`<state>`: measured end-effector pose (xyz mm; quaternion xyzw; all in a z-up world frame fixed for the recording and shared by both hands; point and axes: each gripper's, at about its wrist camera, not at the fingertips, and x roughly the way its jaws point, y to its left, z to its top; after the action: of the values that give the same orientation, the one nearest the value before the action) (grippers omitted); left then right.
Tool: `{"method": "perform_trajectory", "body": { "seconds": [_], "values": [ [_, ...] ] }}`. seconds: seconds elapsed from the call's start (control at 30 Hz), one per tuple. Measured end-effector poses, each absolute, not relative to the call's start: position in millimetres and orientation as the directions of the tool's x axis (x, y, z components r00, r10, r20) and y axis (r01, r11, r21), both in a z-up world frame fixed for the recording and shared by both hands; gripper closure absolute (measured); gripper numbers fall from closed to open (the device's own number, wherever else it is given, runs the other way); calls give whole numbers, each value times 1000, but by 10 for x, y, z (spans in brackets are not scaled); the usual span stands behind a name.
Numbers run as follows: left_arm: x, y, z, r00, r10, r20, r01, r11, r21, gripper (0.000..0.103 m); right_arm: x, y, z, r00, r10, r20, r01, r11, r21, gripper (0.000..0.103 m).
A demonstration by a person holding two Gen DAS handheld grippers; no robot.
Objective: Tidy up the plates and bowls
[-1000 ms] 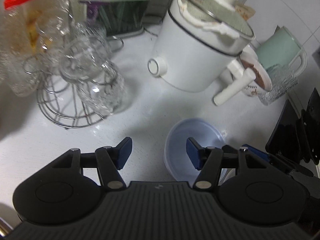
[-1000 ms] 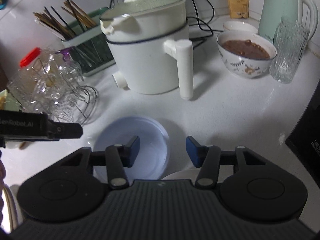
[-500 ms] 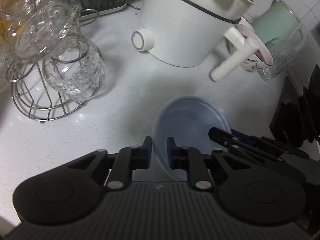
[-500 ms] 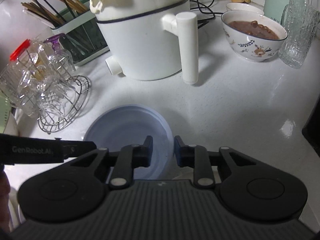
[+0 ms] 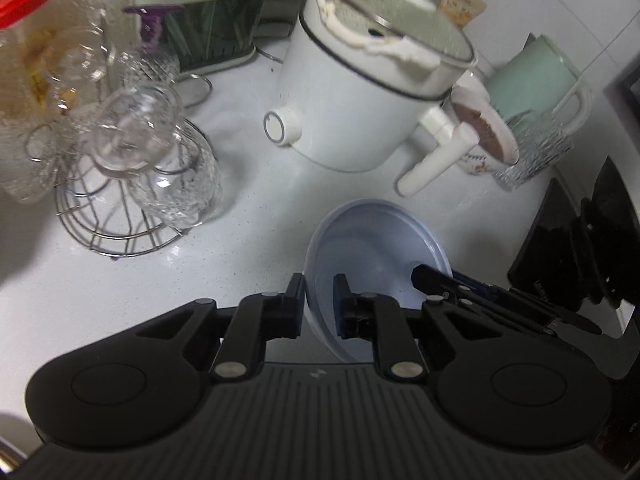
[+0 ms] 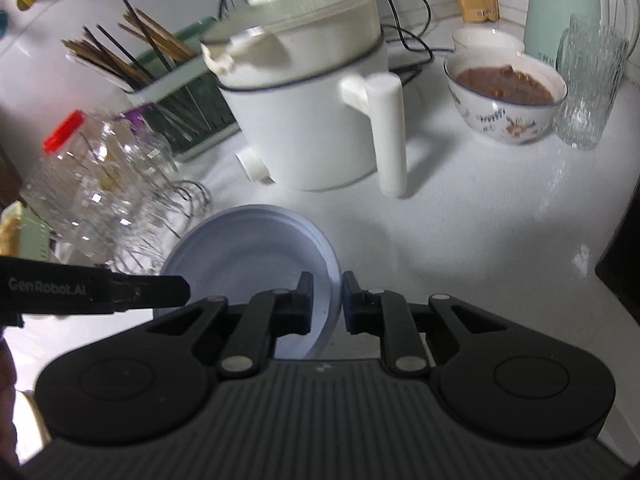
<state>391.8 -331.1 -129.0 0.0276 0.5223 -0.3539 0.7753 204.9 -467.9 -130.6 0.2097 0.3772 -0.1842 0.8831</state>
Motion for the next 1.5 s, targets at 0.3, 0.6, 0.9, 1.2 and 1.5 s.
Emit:
{"method": "perform_trajectory", "body": {
  "seconds": [0.3,0.6,0.9,1.2,1.5],
  "values": [
    [3750,-3001,-807,244,-549,-799,549,758,-353,86,1936,-4483,-864,695,-155,-702,442,863,246,85],
    [3596,-2727,-556,262,-563,-783,525,765,-374,85,1832,-4318,-651,702,-110,-704,402,877,264,85],
    [3428,-2409,-479,319,-535,-782,495,798,-344,84,1813,-4118,-614,706,-36,-707,340,893,294,85],
    [3337,-1970,-696,324,-487,-811,419,843,-338,84,1909,-3830,-686,673,60,-737,274,906,323,85],
    [3283,-1693,-1062,297,-453,-840,359,869,-341,82,1964,-3561,-958,590,108,-800,252,917,310,84]
  ]
}}
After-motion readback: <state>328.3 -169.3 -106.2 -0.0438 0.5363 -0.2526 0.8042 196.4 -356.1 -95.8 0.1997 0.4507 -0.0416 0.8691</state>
